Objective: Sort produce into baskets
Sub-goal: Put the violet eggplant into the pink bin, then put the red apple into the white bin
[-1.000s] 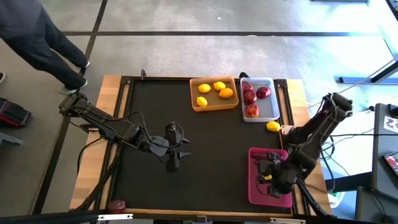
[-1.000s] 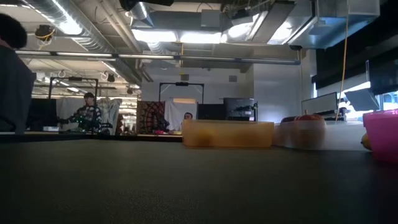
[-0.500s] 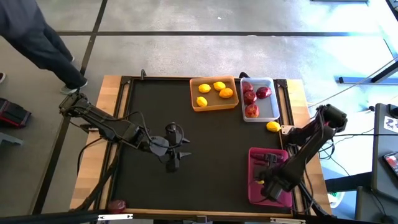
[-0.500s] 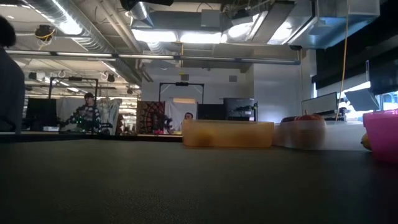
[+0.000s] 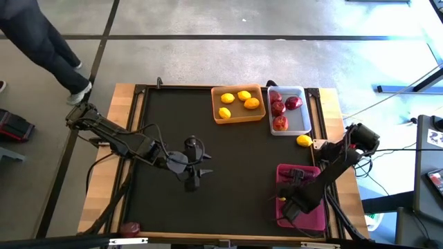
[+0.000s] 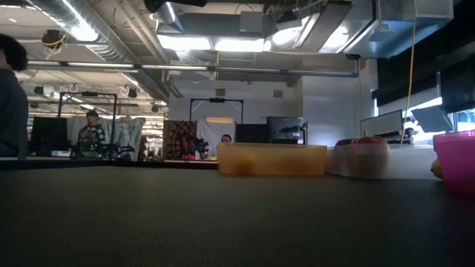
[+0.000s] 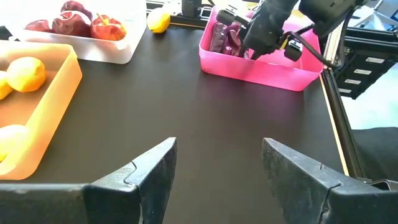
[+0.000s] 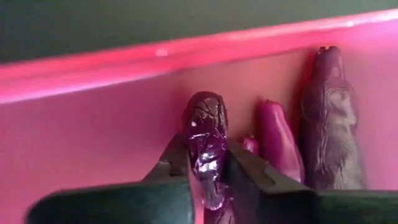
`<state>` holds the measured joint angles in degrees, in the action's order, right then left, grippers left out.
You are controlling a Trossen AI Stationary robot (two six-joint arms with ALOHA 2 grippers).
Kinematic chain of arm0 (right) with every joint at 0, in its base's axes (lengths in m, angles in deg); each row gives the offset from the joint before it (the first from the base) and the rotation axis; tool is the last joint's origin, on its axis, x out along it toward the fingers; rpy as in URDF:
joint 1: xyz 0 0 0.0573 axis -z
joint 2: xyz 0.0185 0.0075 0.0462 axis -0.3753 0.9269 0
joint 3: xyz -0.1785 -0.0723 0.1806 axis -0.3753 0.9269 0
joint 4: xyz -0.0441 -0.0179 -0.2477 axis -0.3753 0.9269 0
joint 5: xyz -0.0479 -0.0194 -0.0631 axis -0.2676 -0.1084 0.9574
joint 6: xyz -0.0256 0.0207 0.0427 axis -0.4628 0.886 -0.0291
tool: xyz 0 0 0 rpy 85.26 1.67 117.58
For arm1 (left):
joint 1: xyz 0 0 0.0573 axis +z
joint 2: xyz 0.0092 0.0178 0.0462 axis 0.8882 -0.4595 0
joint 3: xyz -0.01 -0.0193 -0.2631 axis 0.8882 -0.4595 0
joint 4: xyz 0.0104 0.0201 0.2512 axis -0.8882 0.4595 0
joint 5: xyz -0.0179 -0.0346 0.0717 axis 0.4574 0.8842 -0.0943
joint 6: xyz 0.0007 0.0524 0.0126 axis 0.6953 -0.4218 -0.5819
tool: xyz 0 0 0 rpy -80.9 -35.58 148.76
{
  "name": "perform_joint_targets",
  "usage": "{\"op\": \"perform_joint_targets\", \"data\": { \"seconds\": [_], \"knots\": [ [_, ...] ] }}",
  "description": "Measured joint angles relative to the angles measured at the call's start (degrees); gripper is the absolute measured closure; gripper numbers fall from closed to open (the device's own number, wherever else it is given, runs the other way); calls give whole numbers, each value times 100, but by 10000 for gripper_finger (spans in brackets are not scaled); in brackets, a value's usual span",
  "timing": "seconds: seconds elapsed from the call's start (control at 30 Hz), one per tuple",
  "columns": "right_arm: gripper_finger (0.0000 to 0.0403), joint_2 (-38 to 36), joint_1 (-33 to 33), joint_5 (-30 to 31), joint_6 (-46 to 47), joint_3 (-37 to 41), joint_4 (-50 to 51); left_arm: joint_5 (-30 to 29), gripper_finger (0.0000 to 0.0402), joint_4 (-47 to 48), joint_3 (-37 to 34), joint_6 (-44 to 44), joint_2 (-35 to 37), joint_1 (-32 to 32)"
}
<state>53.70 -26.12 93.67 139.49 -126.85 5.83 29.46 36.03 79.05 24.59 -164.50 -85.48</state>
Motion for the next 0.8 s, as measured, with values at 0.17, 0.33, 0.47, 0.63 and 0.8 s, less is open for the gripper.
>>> {"op": "perform_joint_targets", "data": {
  "seconds": [0.17,0.33,0.47,0.63,0.8],
  "knots": [
    [271,21,75,-2,-6,0,-33,0,171,0,0,-1,0,0],
    [210,-61,150,-463,-296,-23,179,0,171,-52,0,-2,0,0],
    [191,-265,132,-556,-302,-351,862,6,170,-186,0,2,0,21],
    [188,-565,129,166,-395,-836,1500,7,137,-305,0,26,-52,90],
    [188,-704,132,1215,-652,-1143,1621,126,85,-450,2,-22,-110,138]
  ]
}}
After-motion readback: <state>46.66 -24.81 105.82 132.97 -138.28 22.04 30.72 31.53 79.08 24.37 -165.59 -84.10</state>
